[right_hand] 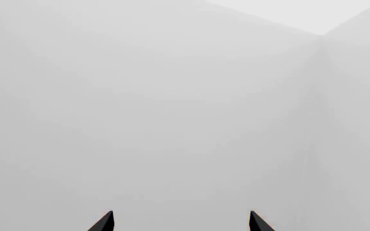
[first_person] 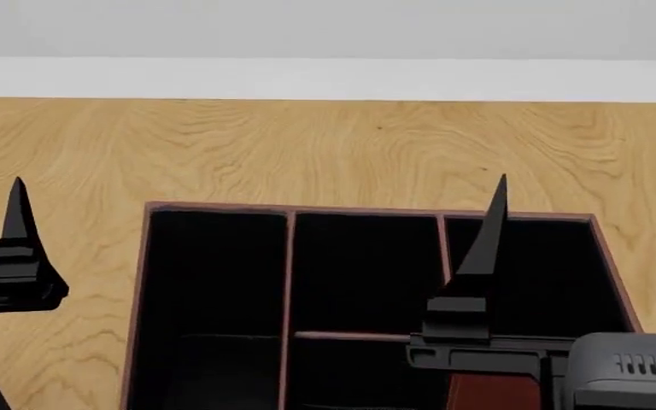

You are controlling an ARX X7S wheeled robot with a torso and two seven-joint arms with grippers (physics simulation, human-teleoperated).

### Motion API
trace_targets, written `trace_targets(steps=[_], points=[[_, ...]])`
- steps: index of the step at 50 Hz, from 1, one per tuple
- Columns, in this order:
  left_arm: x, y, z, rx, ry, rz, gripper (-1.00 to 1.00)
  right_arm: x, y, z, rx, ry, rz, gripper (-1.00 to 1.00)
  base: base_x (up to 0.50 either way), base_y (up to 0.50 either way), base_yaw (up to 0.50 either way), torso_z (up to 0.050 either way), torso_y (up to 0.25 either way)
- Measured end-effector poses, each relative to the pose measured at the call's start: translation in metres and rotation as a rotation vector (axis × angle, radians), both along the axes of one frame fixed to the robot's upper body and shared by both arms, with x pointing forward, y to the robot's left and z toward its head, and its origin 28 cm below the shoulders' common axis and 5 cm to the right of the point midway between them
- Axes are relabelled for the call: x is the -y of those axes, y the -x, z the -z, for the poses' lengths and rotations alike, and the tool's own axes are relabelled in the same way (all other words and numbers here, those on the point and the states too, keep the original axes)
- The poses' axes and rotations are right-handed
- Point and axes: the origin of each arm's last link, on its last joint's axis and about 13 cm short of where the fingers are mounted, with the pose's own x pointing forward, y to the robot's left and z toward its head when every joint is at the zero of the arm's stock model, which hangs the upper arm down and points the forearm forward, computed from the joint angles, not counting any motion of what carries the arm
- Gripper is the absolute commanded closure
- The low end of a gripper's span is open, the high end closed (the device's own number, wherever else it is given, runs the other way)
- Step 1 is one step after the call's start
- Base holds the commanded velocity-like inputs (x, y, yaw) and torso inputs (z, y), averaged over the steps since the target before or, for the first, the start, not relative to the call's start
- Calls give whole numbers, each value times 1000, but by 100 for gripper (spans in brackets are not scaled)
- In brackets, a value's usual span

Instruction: Pick up the book and place it in the back compartment of the caddy.

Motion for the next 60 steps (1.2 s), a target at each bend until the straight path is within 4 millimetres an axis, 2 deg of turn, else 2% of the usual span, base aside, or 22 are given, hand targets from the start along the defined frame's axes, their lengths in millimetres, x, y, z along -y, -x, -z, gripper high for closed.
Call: trace_targets(steps=[24, 31, 43, 60], points=[[0, -1, 0, -4, 5, -1, -100, 0, 3, -2, 21, -8, 6, -100, 45, 0, 0, 0, 0], [-2, -1, -5, -37, 57, -26, -100, 0, 5, -3, 28, -12, 10, -100, 0, 0, 0, 0, 0], [-17, -12, -34, -79, 149, -150, -100, 1, 8, -5, 37, -13, 10, -100, 0, 0, 0, 0, 0], [-39, -55, -77, -188, 231, -377, -100, -1, 9, -6, 35, -17, -3, -100, 0, 0, 0, 0, 0]])
